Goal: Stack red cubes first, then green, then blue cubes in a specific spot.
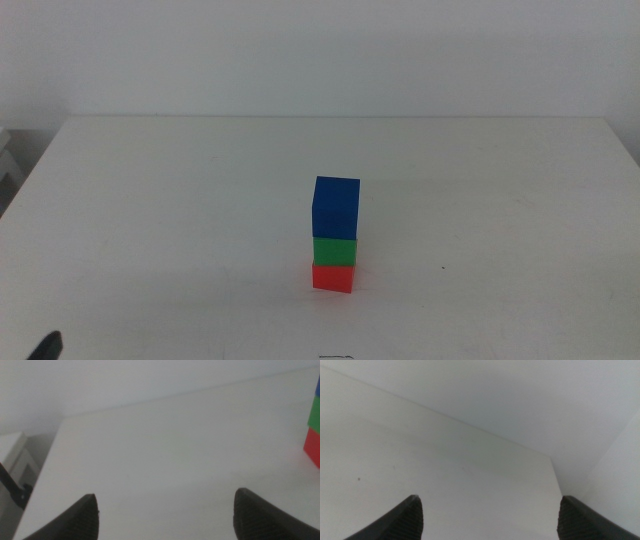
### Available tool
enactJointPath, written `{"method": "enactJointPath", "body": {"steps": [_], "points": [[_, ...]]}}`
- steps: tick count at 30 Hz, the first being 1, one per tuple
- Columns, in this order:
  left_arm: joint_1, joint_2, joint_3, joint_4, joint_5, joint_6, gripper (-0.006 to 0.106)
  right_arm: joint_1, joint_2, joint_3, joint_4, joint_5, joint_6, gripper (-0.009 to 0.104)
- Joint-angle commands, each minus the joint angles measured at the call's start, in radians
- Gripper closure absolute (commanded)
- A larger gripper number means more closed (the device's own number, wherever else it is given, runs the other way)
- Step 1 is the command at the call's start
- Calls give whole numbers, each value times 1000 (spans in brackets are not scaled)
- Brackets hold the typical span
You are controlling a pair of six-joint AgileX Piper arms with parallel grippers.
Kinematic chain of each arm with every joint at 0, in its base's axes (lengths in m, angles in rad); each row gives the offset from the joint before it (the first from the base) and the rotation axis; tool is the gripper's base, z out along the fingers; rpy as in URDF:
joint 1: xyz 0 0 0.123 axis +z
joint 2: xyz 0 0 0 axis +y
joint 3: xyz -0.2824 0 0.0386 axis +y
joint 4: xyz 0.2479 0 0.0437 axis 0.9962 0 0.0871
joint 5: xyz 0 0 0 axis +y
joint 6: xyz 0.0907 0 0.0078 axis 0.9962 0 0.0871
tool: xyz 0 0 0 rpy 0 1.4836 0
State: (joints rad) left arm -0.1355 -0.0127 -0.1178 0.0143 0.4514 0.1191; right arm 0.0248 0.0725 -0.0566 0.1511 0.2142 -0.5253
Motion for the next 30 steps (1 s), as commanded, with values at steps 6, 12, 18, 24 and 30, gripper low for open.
{"method": "enactJointPath", "body": {"steps": [6, 12, 18, 24, 30], "points": [[-1, -21, 42, -14, -97, -5, 11, -11, -82, 69, 69, -72, -5, 20], [-1, -21, 111, -8, -96, -5, 11, -11, -105, 68, 100, -51, -5, 20], [-1, -20, 140, -8, -127, -5, 11, -11, -105, 68, 101, -50, -5, 20], [-1, -20, 140, -8, -127, -5, 11, -10, -105, 68, 110, -44, -5, 20], [-1, -20, 140, -8, -127, -5, 11, -9, -105, 68, 34, -159, 382, 13]]}}
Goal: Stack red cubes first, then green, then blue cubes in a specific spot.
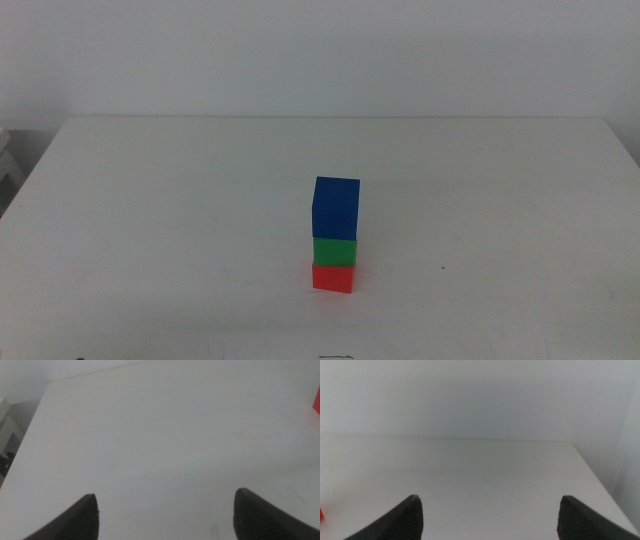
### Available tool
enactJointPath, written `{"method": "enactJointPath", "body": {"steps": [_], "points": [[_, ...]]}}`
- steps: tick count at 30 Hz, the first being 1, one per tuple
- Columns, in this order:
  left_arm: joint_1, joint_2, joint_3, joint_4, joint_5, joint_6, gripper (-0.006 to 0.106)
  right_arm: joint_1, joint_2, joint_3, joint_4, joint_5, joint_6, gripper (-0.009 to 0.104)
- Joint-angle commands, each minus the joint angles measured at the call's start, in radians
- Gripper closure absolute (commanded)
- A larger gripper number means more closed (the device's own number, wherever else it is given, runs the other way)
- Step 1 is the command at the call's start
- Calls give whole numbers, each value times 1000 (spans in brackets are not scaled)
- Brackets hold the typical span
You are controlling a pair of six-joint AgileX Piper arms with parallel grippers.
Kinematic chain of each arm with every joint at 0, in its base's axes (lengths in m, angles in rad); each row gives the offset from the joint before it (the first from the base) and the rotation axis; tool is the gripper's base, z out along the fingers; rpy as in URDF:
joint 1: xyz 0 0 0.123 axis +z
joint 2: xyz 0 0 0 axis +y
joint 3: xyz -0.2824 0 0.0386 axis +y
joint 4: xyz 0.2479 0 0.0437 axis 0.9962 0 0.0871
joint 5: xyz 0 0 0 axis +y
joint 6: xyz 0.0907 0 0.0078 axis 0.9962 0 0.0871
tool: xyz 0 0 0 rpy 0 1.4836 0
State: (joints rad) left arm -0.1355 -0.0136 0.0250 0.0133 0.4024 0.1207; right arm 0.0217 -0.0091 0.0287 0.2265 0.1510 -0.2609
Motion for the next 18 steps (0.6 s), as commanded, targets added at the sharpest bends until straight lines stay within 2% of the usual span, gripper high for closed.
{"method": "enactJointPath", "body": {"steps": [1, 3, 4, 9, 18], "points": [[-1, -19, -3, -7, -78, -7, 11, -6, -23, -18, -86, -98, 180, 12], [-1, -19, -3, -7, -78, -7, 11, -6, -23, -18, -156, -98, 261, 11], [-1, -19, -3, -7, -78, -7, 11, -6, -23, -18, -168, -97, 292, 11], [-1, -19, -3, -7, -78, -7, 11, -6, -23, -18, -146, -93, 344, 12], [25, -21, -3, -7, -77, -7, 11, -6, -23, -18, -147, -89, 344, 12]]}}
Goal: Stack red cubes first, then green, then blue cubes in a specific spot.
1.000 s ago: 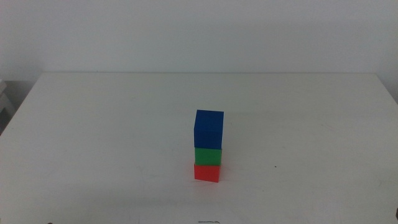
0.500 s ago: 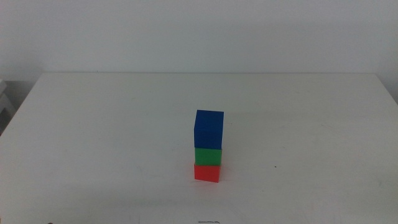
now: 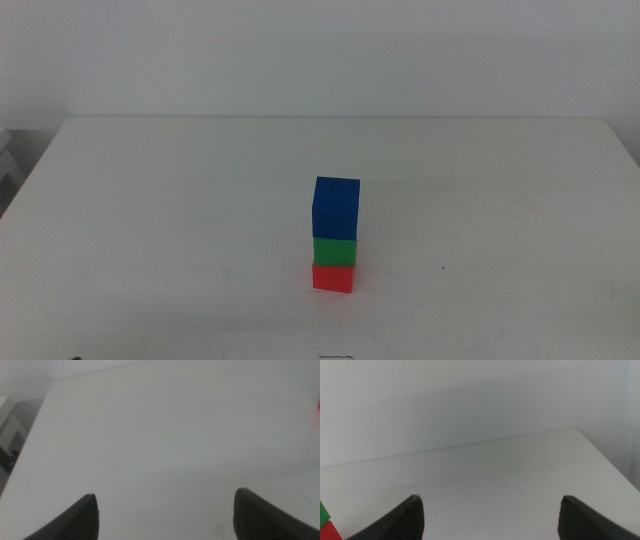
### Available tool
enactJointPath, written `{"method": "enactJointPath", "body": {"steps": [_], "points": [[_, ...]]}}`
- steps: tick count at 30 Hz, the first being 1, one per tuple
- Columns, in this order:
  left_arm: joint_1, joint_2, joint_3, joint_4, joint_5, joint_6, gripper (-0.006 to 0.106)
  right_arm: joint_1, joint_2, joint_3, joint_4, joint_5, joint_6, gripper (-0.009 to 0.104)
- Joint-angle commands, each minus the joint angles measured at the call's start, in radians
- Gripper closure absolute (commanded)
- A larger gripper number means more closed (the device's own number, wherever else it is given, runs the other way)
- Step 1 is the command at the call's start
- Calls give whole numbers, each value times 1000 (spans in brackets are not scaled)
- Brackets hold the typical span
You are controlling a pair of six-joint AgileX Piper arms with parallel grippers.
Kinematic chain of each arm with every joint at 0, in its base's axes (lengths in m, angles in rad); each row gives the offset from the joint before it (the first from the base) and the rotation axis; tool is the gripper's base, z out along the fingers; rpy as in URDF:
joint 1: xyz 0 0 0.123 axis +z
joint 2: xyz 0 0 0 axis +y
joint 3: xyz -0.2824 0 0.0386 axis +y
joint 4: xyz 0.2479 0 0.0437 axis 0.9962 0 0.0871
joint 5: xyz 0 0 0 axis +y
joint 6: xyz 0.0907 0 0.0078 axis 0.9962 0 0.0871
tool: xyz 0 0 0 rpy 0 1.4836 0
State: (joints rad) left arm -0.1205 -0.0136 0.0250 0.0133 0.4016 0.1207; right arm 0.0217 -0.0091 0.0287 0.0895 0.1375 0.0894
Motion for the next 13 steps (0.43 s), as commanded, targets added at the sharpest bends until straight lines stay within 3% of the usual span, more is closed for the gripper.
{"method": "enactJointPath", "body": {"steps": [1, 13], "points": [[24, -21, -3, -7, -77, -7, 11, -6, -23, -18, -10, -76, -6, 12], [94, -21, -3, -6, -77, -7, 11, -6, -23, -18, -10, -76, -6, 12]]}}
